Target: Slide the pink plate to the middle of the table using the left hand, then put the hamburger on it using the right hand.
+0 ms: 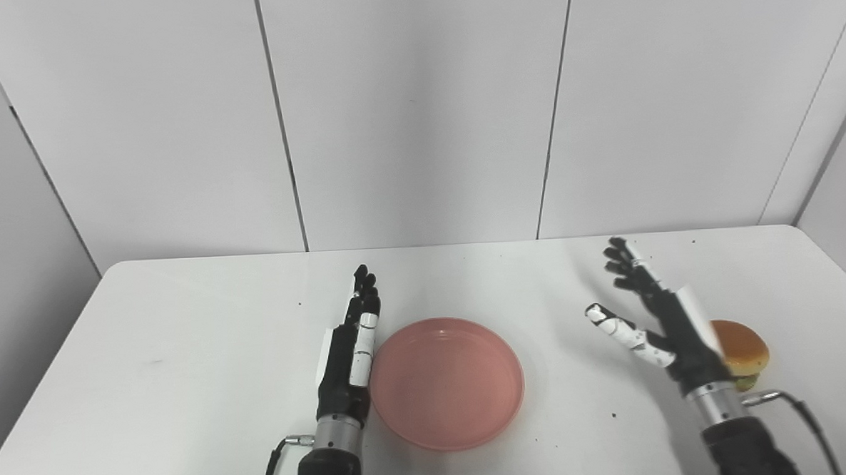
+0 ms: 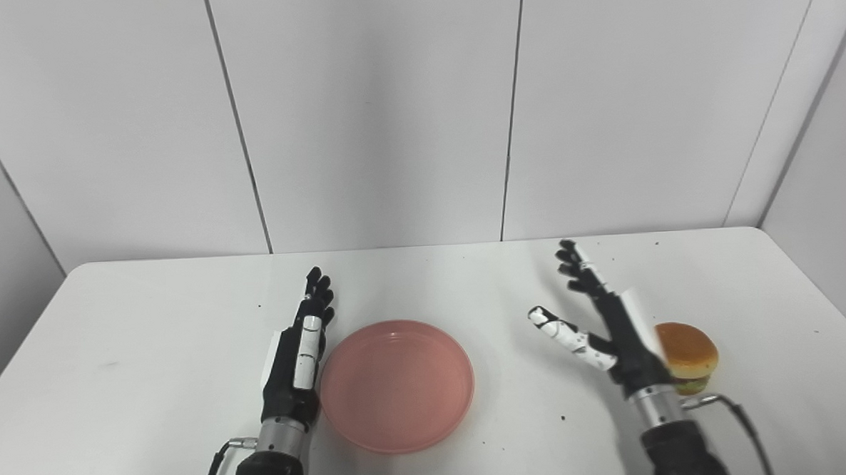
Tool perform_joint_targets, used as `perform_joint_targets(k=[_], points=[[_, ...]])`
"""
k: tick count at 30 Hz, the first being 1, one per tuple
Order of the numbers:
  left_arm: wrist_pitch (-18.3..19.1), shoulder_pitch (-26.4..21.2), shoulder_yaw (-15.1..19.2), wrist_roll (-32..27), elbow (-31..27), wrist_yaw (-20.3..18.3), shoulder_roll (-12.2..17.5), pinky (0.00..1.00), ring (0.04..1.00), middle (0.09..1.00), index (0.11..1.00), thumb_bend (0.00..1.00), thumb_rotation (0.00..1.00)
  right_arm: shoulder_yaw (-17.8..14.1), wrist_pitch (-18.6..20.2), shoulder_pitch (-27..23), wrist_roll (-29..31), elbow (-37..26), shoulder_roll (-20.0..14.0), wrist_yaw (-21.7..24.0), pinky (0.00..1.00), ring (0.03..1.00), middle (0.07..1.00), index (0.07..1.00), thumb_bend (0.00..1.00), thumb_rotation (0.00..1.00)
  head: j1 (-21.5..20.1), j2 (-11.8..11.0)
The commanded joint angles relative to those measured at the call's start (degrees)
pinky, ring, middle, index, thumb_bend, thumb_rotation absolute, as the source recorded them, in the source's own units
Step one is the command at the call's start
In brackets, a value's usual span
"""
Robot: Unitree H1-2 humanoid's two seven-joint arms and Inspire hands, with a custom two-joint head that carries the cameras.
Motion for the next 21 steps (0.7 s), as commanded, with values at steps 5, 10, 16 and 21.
perform_joint_targets(k=[5,10,16,21], points=[[0.0,4.8,-0.4,-0.1,1.9,0.9,-1.0,1.00,1.000,1.000,1.000,0.66,1.00,-3.2,4.6,-1.3,-1.5,-7.9,-5.1,0.9,0.85,0.877,0.880,0.899,0.78,0.57,-1.0,-0.1],[2.5,5.5,-0.1,-1.4,0.6,-0.5,-0.5,1.00,1.000,1.000,1.000,0.68,1.00,-4.2,10.1,-1.2,-5.8,-12.5,-10.0,2.8,0.88,0.912,0.895,0.921,0.86,0.62,-2.8,-0.3],[9.0,7.8,-0.2,-4.0,-4.9,-2.7,0.1,1.00,1.000,1.000,1.000,0.69,1.00,-4.4,13.4,-1.0,-7.5,-13.9,-14.4,6.2,0.88,0.925,0.899,0.921,0.89,0.56,-3.8,-0.3],[12.0,8.9,0.4,-7.5,-7.3,-5.5,0.9,0.90,1.000,1.000,1.000,0.72,1.00,-4.4,14.7,-0.8,-8.3,-14.5,-16.5,8.4,0.80,0.896,0.906,0.918,0.87,0.47,-5.1,-0.5]])
